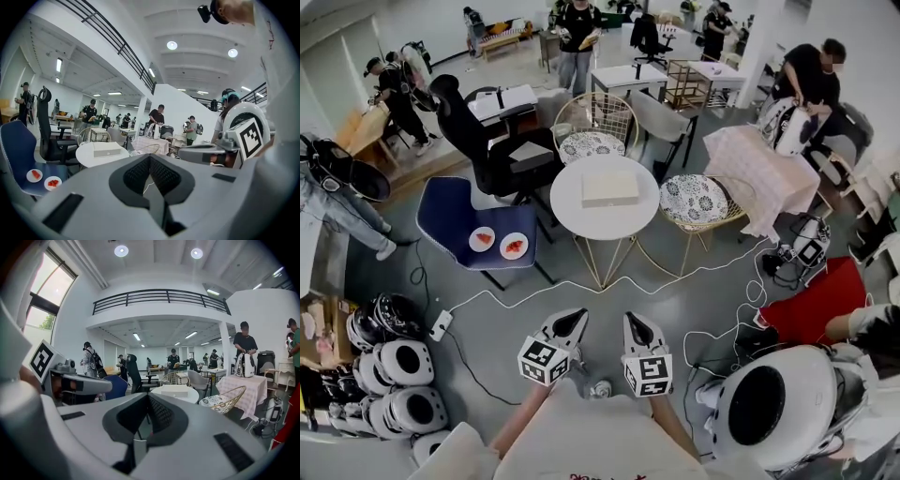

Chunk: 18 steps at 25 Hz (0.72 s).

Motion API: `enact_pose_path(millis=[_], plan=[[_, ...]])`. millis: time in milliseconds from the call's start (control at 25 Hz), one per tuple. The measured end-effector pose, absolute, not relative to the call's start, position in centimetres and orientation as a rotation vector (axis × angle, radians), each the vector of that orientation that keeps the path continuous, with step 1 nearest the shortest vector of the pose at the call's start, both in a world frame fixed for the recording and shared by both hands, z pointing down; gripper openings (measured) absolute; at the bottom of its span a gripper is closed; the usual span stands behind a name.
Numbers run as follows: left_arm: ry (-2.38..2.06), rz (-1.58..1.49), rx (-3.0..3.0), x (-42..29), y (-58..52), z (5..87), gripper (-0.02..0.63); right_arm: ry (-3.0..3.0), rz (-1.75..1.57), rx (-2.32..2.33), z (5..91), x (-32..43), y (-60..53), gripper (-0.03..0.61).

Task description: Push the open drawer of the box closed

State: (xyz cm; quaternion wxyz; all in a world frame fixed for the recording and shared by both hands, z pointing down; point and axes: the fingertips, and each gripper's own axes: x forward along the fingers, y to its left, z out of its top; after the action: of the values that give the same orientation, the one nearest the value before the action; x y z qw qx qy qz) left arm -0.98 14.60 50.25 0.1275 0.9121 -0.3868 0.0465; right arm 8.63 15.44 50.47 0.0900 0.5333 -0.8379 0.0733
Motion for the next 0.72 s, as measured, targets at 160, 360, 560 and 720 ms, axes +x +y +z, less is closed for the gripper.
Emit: enact_pose_path(millis=[160, 360, 560, 720], plan=[[-1.129, 0.140, 2.648, -1.3, 15.2, 50.2, 0.012, -2.490, 0.220, 1.573, 50.5, 8.1, 16.0, 0.015], [-1.117, 0.138, 2.649, -1.4, 15.9, 50.0, 0.012, -2.483, 0.200, 1.569, 50.0, 7.5, 16.3, 0.015], [-1.107, 0.131, 2.647, -2.0, 15.9, 49.8, 0.012, -2.466, 0.205, 1.573, 49.8, 6.8, 16.1, 0.015], [-1.092, 0.126, 2.648, -2.2, 15.6, 49.4, 0.012, -2.460, 0.207, 1.569, 49.4, 6.2, 16.2, 0.015]])
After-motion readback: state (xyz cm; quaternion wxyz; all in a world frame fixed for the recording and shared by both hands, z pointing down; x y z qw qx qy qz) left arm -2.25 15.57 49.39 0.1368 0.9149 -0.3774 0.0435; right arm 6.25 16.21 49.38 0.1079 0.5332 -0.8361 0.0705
